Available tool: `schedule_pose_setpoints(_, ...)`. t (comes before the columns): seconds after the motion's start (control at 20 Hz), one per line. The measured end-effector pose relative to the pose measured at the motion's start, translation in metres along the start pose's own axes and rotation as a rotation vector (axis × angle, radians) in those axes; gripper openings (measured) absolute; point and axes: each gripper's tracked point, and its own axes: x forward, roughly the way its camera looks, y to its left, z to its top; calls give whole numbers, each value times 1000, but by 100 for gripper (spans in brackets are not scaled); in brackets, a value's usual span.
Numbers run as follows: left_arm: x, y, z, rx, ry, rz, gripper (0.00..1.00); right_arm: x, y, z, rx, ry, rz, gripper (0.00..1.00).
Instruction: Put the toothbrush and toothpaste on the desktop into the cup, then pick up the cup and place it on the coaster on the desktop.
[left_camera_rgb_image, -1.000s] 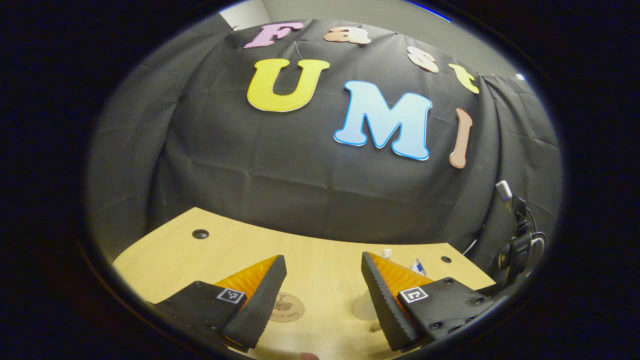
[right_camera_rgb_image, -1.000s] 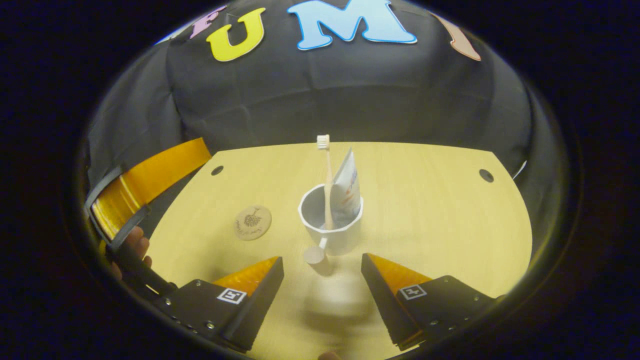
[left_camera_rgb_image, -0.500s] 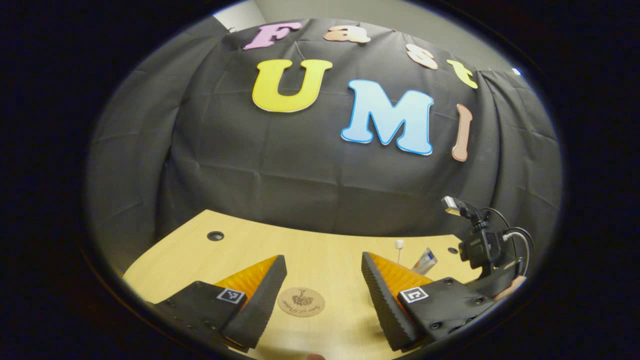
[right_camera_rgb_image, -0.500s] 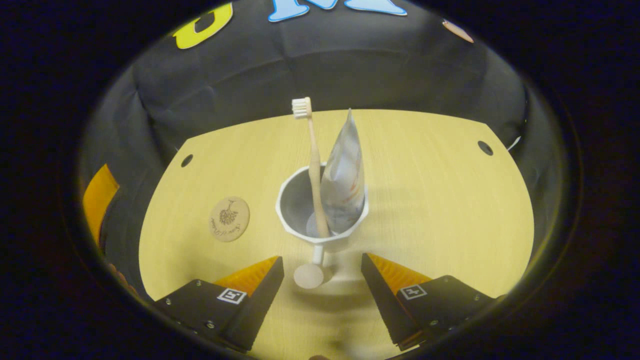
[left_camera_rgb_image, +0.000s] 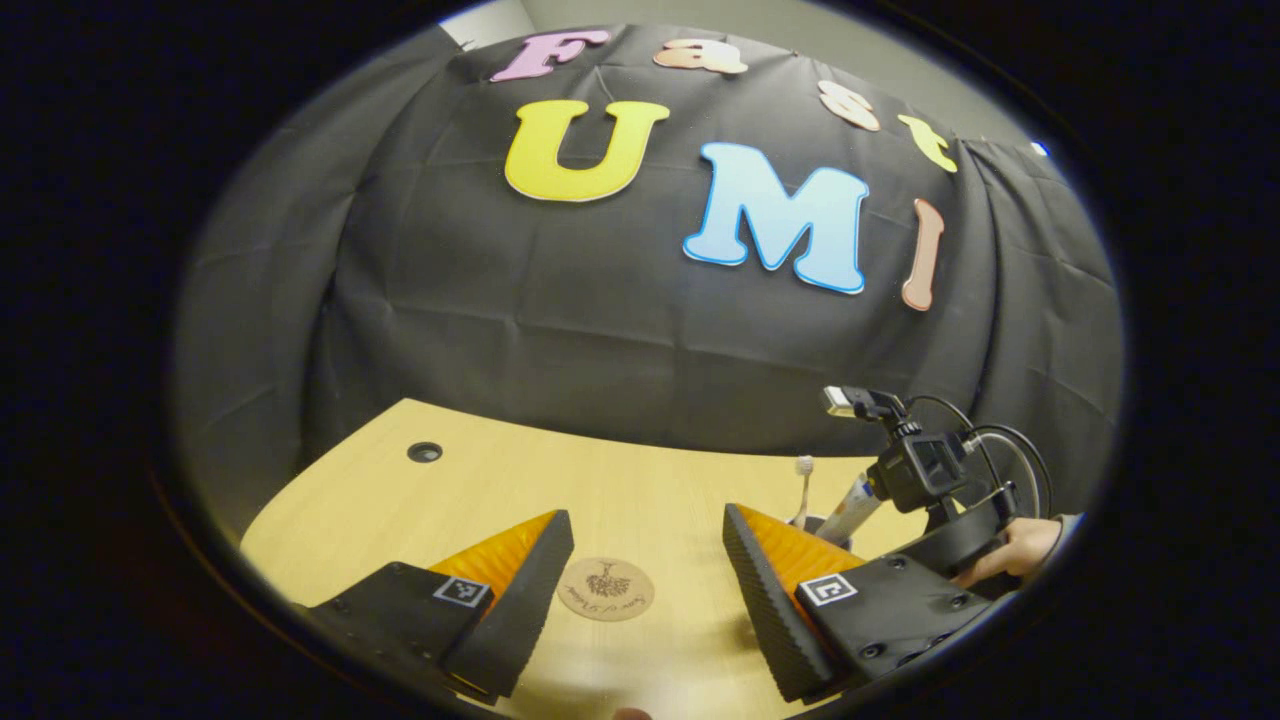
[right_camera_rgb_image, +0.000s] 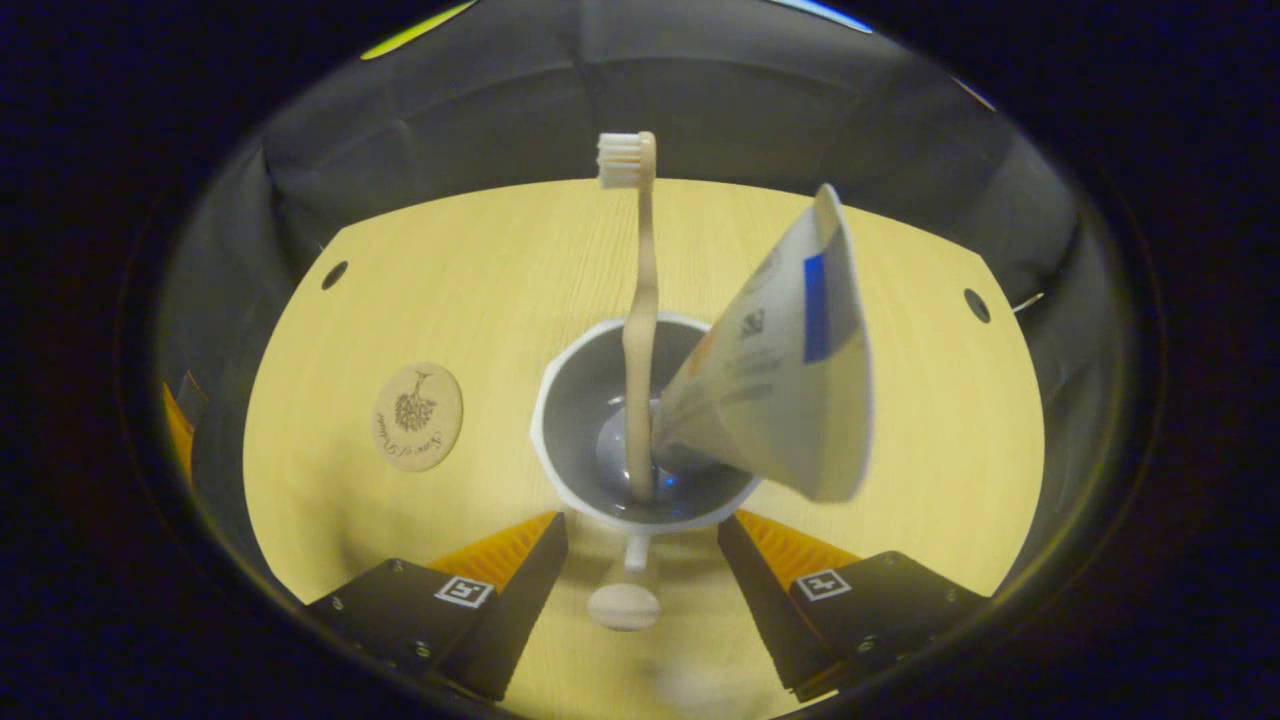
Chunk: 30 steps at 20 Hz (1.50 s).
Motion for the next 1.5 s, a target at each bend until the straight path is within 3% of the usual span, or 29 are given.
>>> schedule_pose_setpoints(0.3,-1,15,-7,-1,19,13,96,9,-5,5,-4,53,-31,80)
schedule_pose_setpoints(0.35,0,18,-8,0,22,18,96,11,-4,5,0,60,-29,70)
schedule_pose_setpoints(0.55,-1,29,-9,-1,28,32,96,12,-7,0,-2,88,-42,60)
schedule_pose_setpoints(0.65,-1,34,-9,-1,28,38,96,13,-8,-1,7,96,-40,42)
schedule_pose_setpoints(0.8,-1,37,-11,-5,33,41,96,15,-7,-2,15,94,-39,30)
schedule_pose_setpoints(0.9,-2,39,-10,-11,31,42,96,14,-5,-1,11,88,-28,29)
schedule_pose_setpoints(0.95,-4,41,-10,-12,29,45,96,13,-4,0,8,79,-18,33)
schedule_pose_setpoints(1.2,-12,53,-6,-19,20,67,96,14,13,-1,21,58,16,23)
schedule_pose_setpoints(1.25,-14,57,-6,-21,20,74,96,12,17,1,18,51,21,27)
schedule_pose_setpoints(1.5,-31,72,-4,-37,16,99,96,5,46,6,-21,27,46,27)
